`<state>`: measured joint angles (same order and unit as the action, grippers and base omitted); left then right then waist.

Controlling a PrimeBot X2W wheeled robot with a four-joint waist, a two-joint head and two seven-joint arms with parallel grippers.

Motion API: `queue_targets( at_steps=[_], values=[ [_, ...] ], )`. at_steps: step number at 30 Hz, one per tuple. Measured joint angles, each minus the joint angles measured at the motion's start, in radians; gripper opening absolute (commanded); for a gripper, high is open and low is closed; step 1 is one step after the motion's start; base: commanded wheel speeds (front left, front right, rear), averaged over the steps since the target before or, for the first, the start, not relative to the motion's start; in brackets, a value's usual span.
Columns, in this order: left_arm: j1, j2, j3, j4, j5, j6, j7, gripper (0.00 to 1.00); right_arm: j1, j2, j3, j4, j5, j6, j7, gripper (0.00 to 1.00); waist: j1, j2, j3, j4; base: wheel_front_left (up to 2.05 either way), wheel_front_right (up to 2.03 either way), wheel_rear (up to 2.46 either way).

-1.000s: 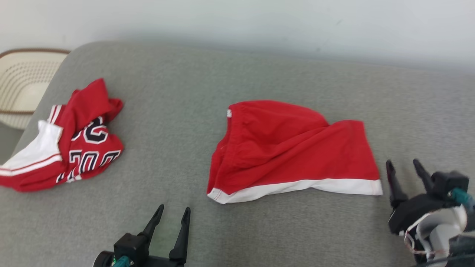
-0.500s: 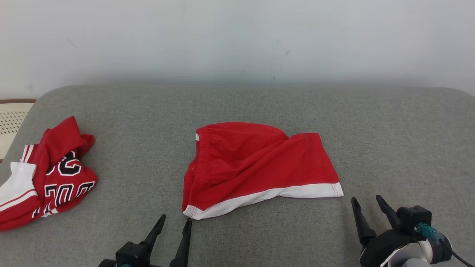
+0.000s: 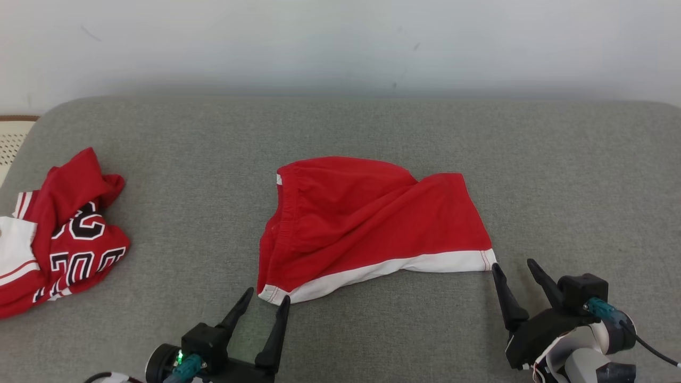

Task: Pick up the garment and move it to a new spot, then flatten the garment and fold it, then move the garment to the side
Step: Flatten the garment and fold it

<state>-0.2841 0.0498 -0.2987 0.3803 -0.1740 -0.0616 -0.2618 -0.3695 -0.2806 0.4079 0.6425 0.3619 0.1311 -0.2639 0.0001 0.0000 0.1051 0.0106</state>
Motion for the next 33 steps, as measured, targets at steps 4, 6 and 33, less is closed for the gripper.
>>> queue_targets(
  at_steps=[4,6,33],
  values=[
    [-0.028,0.0,0.012,0.022,0.0,0.001,0.0,1.0,-0.016,-0.002,0.012,-0.005,0.006,0.0,0.0,1.0,0.0,0.0,0.016,-0.016,0.0,0.0,0.0],
    [-0.036,0.0,0.02,0.035,0.0,0.002,0.0,1.0,-0.018,-0.004,0.017,-0.009,0.008,0.0,0.0,1.0,0.0,0.0001,0.023,-0.026,0.0,0.0,0.0],
    [-0.085,0.0,0.055,0.161,-0.023,-0.052,0.0,0.0,-0.052,-0.02,0.054,-0.053,0.017,0.0,0.0,1.0,0.0,0.0,0.081,-0.05,0.0,0.0,0.0]
  ],
)
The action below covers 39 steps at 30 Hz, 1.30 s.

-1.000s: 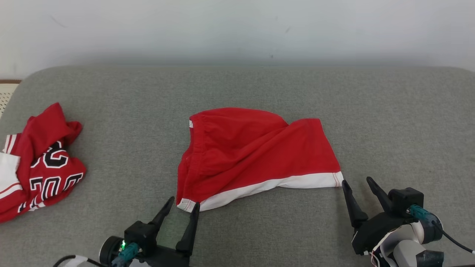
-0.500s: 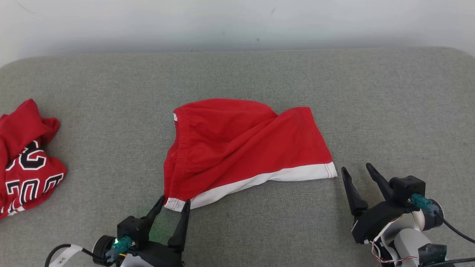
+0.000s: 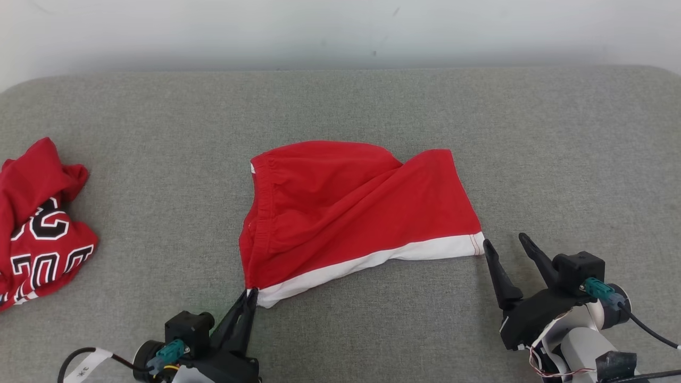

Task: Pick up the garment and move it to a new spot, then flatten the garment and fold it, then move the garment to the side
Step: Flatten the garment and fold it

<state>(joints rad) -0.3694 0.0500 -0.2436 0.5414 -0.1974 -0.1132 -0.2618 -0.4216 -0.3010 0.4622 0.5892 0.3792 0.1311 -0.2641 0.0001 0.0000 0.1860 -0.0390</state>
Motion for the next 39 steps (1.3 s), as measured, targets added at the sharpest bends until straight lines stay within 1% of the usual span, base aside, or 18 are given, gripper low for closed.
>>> queue_targets(
  at_steps=[9,17,18,20,21,22,24,25,26,28,29,33,36,39],
  values=[
    [-0.003,0.0,0.023,-0.027,0.0,-0.009,0.0,0.0,0.0,0.0,0.038,0.003,0.02,0.0,0.0,1.0,0.0,0.0,0.007,0.01,0.0,0.0,0.0],
    [-0.003,0.0,0.041,-0.052,0.009,-0.014,0.0,0.0,-0.029,0.002,0.066,0.044,0.034,0.0,0.0,1.0,-0.0001,0.0001,0.017,0.032,0.0,0.0,0.0],
    [-0.003,0.0,0.04,-0.054,0.01,-0.014,0.0,0.0,-0.032,0.003,0.071,0.049,0.037,0.0,0.0,0.98,-0.0001,0.0001,0.018,0.035,0.0,0.0,0.0],
    [-0.003,0.0,0.04,-0.056,0.011,-0.014,0.0,0.0,-0.036,0.005,0.075,0.055,0.044,0.0,0.0,0.73,-0.0001,0.0,0.019,0.039,0.0,0.0,0.0],
    [-0.004,0.0,0.038,-0.057,0.011,-0.016,0.0,0.0,-0.039,0.007,0.083,0.072,0.057,0.0,0.0,0.69,-0.0001,0.0,0.022,0.046,0.0,0.0,0.0],
    [-0.004,0.0,0.038,-0.057,0.011,-0.016,0.0,0.0,-0.039,0.007,0.083,0.072,0.057,0.0,0.0,0.68,-0.0001,0.0,0.022,0.046,0.0,0.0,0.0],
    [-0.005,0.0,0.036,-0.059,0.01,-0.016,0.0,0.0,-0.039,0.007,0.089,0.082,0.065,0.0,0.0,0.68,0.0,0.0001,0.024,0.051,0.0,0.0,0.0],
    [-0.005,0.0,0.036,-0.06,0.01,-0.016,0.0,0.0,-0.039,0.006,0.092,0.086,0.071,0.0,0.0,0.65,-0.0001,0.0,0.025,0.053,0.0,0.0,0.0],
    [-0.005,0.0,0.035,-0.061,0.01,-0.016,0.0,0.0,-0.039,0.006,0.094,0.09,0.077,0.0,0.0,0.55,-0.0001,0.0001,0.026,0.054,0.0,0.0,0.0],
    [-0.005,0.0,0.034,-0.062,0.01,-0.016,0.0,0.0,-0.04,0.005,0.098,0.097,0.087,0.0,0.0,0.43,-0.0001,0.0,0.026,0.055,0.0,0.0,0.0],
    [-0.005,0.0,0.032,-0.065,0.01,-0.016,0.0,0.0,-0.041,0.004,0.105,0.101,0.094,0.0,-0.001,0.0,-0.0001,0.0001,0.026,0.054,0.0,0.0,0.0],
    [-0.005,0.0,0.028,-0.076,0.009,-0.016,0.0,0.0,-0.042,0.006,0.105,0.081,0.105,0.0,0.0,0.0,0.0,0.0001,0.023,0.053,0.0,0.0,0.0],
    [-0.005,0.0,0.023,-0.084,0.003,-0.017,0.0,0.0,-0.041,0.006,0.076,0.034,0.104,0.0,0.0,0.0,-0.0001,0.0001,0.011,0.052,0.0,0.0,0.0],
    [-0.004,0.0,-0.005,-0.098,-0.014,-0.017,0.0,0.0,-0.033,0.007,0.048,-0.008,0.101,0.0,0.0,0.0,-0.0001,0.0001,-0.009,0.052,0.0,0.0,0.0]
  ],
)
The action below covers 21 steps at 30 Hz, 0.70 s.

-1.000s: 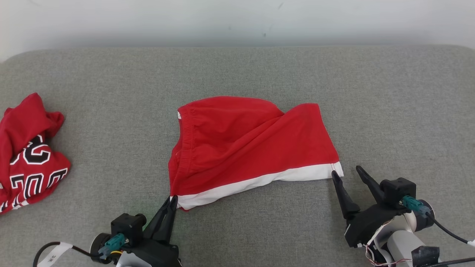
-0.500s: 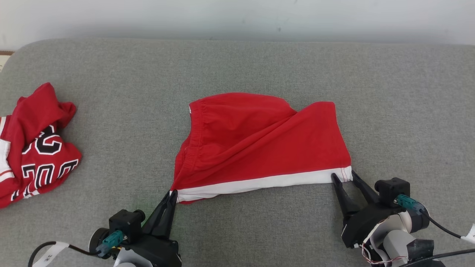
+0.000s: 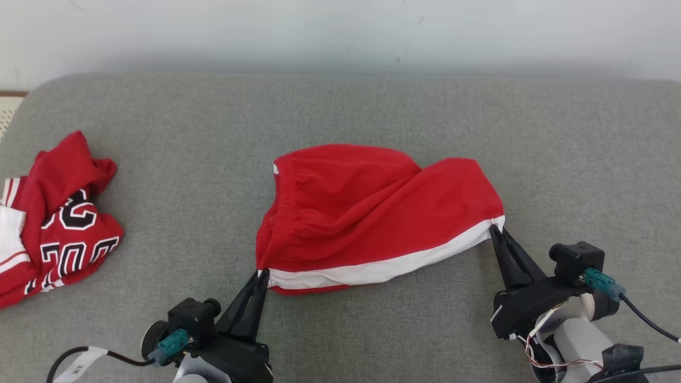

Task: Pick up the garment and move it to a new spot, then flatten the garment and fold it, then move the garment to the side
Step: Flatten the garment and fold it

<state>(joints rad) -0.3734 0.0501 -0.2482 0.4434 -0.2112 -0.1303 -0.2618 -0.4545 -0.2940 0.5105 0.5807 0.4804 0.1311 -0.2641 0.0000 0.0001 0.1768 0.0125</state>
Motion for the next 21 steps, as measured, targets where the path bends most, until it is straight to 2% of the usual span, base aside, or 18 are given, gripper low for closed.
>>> queue_targets(
  at_steps=[5,10,14,18,21],
  values=[
    [0.001,0.01,-0.057,-0.028,-0.038,0.0,0.0,0.0,0.028,0.009,-0.039,-0.055,-0.006,0.0,0.0,0.0,0.0,0.0,-0.052,0.0,0.0,0.0,0.0],
    [-0.044,0.071,-0.092,-0.068,-0.064,0.0,0.0,0.0,0.026,0.023,-0.071,-0.107,-0.007,0.0,0.0,0.0,-0.0001,-0.0001,-0.113,0.002,0.0,0.0,0.0],
    [-0.146,0.126,-0.1,-0.095,-0.092,0.0,0.0,0.0,-0.03,0.021,-0.108,-0.152,-0.016,0.0,0.0,0.0,-0.0001,-0.0001,-0.152,0.008,0.0,0.0,0.0],
    [-0.359,0.215,-0.182,-0.05,-0.134,0.0,0.0,0.0,-0.14,0.007,-0.124,-0.177,-0.036,0.0,0.0,0.0,-0.0001,-0.0001,-0.175,0.028,0.0,0.0,0.0],
    [-0.467,0.251,-0.241,-0.013,-0.155,0.0,0.0,0.0,-0.214,-0.001,-0.115,-0.176,-0.056,0.0,0.0,0.0,-0.0001,-0.0001,-0.169,0.029,0.0,0.0,0.0]
  ],
)
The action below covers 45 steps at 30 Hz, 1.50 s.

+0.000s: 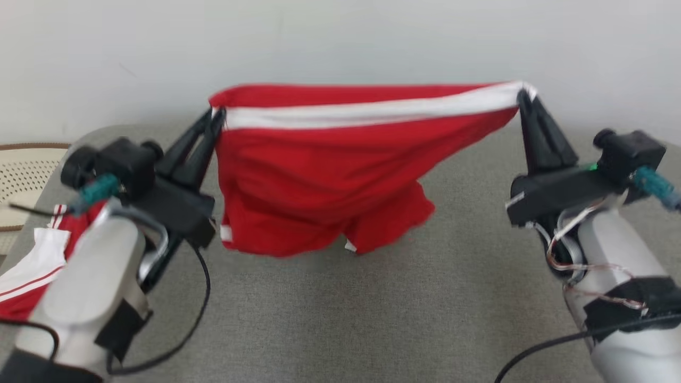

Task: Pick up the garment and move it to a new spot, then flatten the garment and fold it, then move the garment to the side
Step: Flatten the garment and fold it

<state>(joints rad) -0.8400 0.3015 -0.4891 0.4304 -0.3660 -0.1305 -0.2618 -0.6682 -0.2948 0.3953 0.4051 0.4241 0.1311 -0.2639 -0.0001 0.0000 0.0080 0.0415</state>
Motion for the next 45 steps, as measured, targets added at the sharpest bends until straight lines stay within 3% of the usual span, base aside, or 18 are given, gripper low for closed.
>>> queue_targets(
  at_steps=[7,13,20,25,31,34,39,45],
  values=[
    [-0.242,0.049,-0.072,0.097,-0.015,0.0,0.0,0.0,-0.228,-0.025,0.026,0.04,-0.058,0.0,0.0,0.0,0.0001,0.0,0.057,-0.011,0.0,0.0,0.0],
    [-0.451,0.037,-0.105,0.192,0.002,0.0,0.0,0.0,-0.472,-0.029,-0.012,0.13,-0.1,0.0,0.0,0.0,0.0004,0.0001,0.164,-0.025,0.0,0.0,0.0],
    [-0.65,0.009,-0.05,0.201,0.072,0.002,0.0,0.0,-0.749,-0.029,-0.07,0.192,-0.25,0.0,0.0,0.0,0.0005,0.0001,0.319,-0.044,0.0,0.0,0.0],
    [-0.722,-0.008,-0.03,0.18,0.12,0.001,0.0,0.0,-0.835,-0.011,-0.133,0.212,-0.3,0.0,0.0,0.0,0.0006,0.0002,0.428,-0.064,0.0,0.0,0.0],
    [-0.694,-0.023,-0.048,0.184,0.109,0.0,0.0,0.0,-0.809,0.006,-0.107,0.225,-0.257,0.0,0.0,0.0,0.0006,0.0002,0.532,-0.097,0.0,0.0,0.0],
    [-0.643,-0.024,-0.069,0.165,0.069,0.0,0.0,0.0,-0.734,-0.007,-0.08,0.173,-0.19,0.0,0.0,0.0,0.0005,0.0003,0.571,-0.113,0.0,0.0,0.0],
    [-0.509,-0.022,-0.07,0.112,-0.029,0.0,0.0,0.0,-0.521,-0.075,-0.019,0.035,-0.065,0.0,0.0,0.0,0.0004,0.0003,0.6,-0.129,0.0,0.0,0.0],
    [-0.317,0.001,-0.093,0.047,-0.091,0.0,0.0,0.0,-0.255,-0.143,0.011,-0.043,0.074,0.0,0.0,0.0,0.0,0.0001,0.565,-0.13,0.0,0.0,0.0]
  ],
)
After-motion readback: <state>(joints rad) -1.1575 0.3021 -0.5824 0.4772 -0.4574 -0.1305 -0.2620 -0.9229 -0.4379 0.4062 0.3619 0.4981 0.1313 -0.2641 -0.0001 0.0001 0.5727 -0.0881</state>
